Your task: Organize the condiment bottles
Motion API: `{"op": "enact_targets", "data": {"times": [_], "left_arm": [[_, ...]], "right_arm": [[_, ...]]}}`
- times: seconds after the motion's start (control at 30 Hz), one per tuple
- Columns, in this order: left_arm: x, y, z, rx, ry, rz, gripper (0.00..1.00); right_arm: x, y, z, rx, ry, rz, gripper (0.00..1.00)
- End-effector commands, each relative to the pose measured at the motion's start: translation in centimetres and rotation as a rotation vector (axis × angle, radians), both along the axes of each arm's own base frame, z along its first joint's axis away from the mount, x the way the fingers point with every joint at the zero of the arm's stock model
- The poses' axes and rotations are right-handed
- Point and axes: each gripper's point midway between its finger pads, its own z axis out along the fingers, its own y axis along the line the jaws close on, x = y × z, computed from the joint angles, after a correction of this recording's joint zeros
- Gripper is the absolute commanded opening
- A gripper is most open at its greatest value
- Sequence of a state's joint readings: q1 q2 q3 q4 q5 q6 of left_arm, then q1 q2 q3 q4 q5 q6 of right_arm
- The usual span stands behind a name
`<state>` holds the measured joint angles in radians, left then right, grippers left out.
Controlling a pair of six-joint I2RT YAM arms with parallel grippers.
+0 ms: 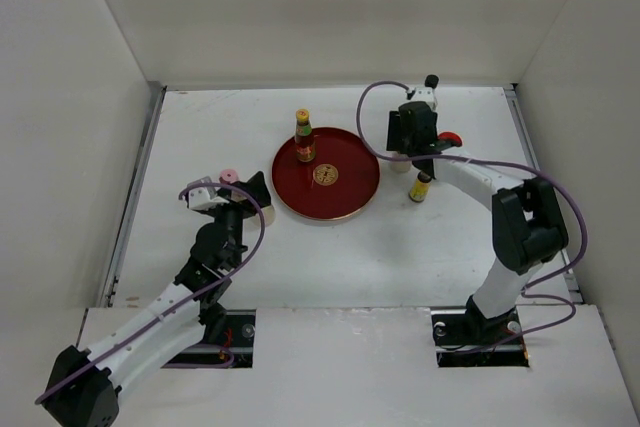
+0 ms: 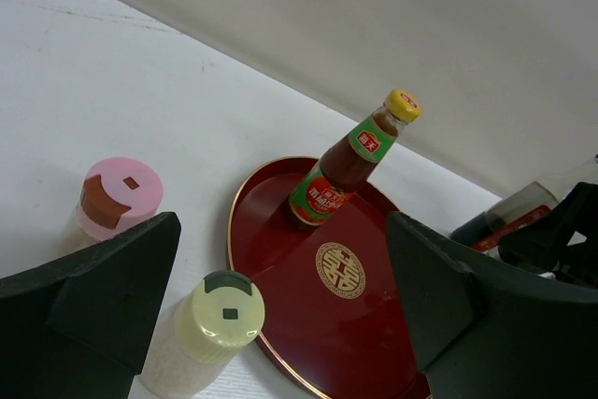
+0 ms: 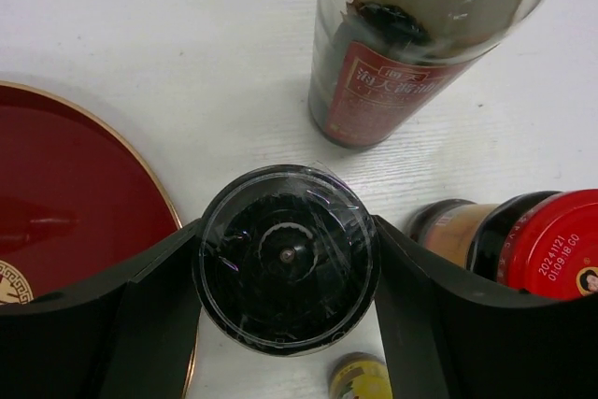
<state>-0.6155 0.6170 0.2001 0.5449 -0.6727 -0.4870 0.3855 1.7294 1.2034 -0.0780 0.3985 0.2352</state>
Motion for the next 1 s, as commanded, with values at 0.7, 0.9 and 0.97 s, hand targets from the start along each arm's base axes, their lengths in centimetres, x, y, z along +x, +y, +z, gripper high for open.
{"op": "enact_targets", "data": {"times": [0.7,0.9,0.97], "left_arm": [[-0.1,0.3,1.1,-0.04,-0.047,-0.001,0.93],[-0.1,0.2,1.2,-0.042,-0.047,-0.006,0.93],[0.0,0.1,1.1,-0.039,-0.043,-0.007,0.93]], "right_arm": [[4.2,15.9,12.1,0.178,-0.383,0.231,0.55],[4.9,17.9,8.8,0.206,-0.341,0.238,0.55],[4.9,18.5,8.0,0.212,-0.336,0.241,0.55]]}}
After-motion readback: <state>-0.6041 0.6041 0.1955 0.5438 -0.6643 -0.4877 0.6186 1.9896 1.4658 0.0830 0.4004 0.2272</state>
